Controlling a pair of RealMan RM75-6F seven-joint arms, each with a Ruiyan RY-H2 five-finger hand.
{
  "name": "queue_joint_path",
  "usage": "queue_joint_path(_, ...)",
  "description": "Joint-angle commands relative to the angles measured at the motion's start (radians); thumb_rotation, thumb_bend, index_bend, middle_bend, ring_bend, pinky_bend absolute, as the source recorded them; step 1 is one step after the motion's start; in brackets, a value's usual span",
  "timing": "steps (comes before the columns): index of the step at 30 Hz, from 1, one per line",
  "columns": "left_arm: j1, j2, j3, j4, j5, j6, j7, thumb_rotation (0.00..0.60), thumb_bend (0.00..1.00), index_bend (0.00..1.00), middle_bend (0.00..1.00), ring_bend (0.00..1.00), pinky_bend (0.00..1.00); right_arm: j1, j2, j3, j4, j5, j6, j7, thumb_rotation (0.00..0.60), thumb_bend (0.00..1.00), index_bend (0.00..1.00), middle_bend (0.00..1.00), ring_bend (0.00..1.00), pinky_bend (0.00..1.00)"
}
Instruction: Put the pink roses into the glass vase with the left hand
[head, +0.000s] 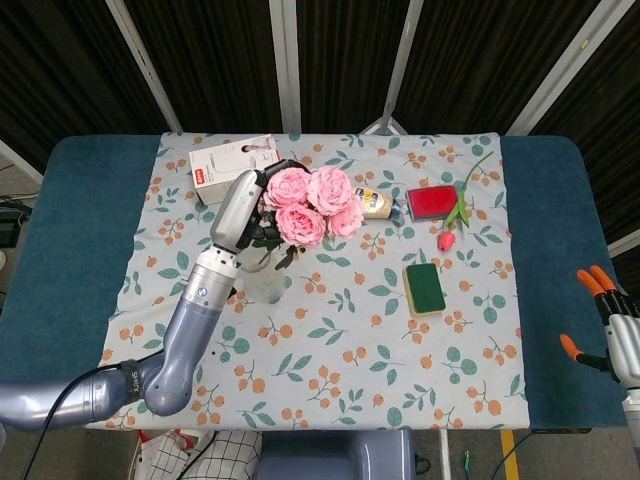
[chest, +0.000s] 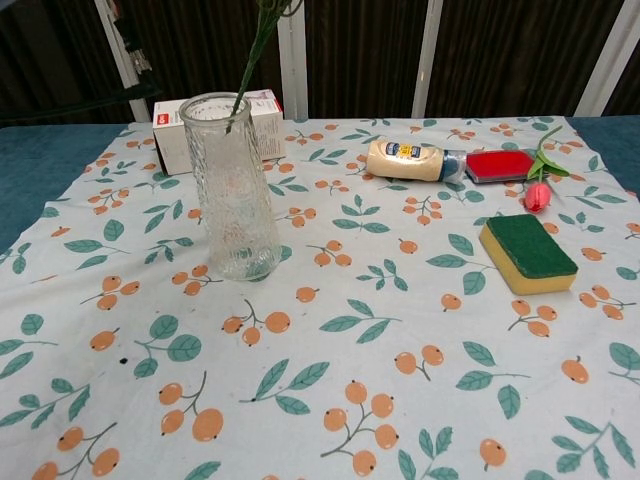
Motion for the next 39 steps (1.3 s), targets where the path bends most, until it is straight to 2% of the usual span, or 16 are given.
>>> queue_joint_path(1, 0.010, 0.006, 0.017, 0.017, 0.007, -0.003, -0.018, 0.600, 0.39, 0.44, 0.52, 0.43, 0.54, -0.001, 0.002, -0.002, -0.003, -0.005, 0.002, 0.002, 0.600, 0.33, 0.13, 0.06, 0.14, 0.15)
queue_joint_path(7, 0.031, 0.007, 0.057, 0.048, 0.024, -0.012, -0.076, 0.600, 0.39, 0.43, 0.48, 0.39, 0.52, 0.000, 0.001, -0.003, -0.004, -0.009, 0.002, 0.000, 0.600, 0.33, 0.13, 0.06, 0.14, 0.15)
queue_joint_path(10, 0.039, 0.011, 0.070, 0.053, 0.035, -0.023, -0.111, 0.600, 0.39, 0.39, 0.41, 0.34, 0.50, -0.001, 0.001, -0.004, -0.006, -0.010, 0.003, -0.003, 0.600, 0.33, 0.13, 0.06, 0.14, 0.15)
queue_joint_path(15, 0.057, 0.043, 0.095, 0.040, 0.055, -0.055, -0.155, 0.600, 0.35, 0.27, 0.25, 0.17, 0.38, -0.001, 0.002, -0.003, -0.008, -0.007, 0.002, -0.005, 0.600, 0.33, 0.13, 0.06, 0.14, 0.15)
queue_joint_path(20, 0.088, 0.106, 0.131, 0.003, 0.086, -0.081, -0.164, 0.600, 0.28, 0.15, 0.17, 0.07, 0.31, 0.001, 0.001, -0.004, -0.010, -0.008, -0.002, -0.007, 0.600, 0.33, 0.13, 0.06, 0.14, 0.15)
queue_joint_path(24, 0.124, 0.178, 0.169, -0.041, 0.110, -0.106, -0.169, 0.600, 0.25, 0.10, 0.16, 0.07, 0.30, 0.002, 0.003, -0.005, -0.016, -0.013, -0.002, -0.007, 0.600, 0.33, 0.13, 0.06, 0.14, 0.15)
queue_joint_path(30, 0.200, 0.302, 0.219, -0.100, 0.158, -0.122, -0.222, 0.600, 0.24, 0.09, 0.15, 0.06, 0.29, 0.001, 0.005, -0.009, -0.022, -0.020, 0.000, -0.007, 0.600, 0.33, 0.13, 0.06, 0.14, 0.15)
queue_joint_path(39, 0.350, 0.459, 0.293, -0.142, 0.301, -0.033, -0.351, 0.600, 0.20, 0.08, 0.15, 0.06, 0.27, -0.002, 0.010, -0.010, -0.030, -0.025, 0.005, -0.001, 0.600, 0.33, 0.13, 0.06, 0.14, 0.15)
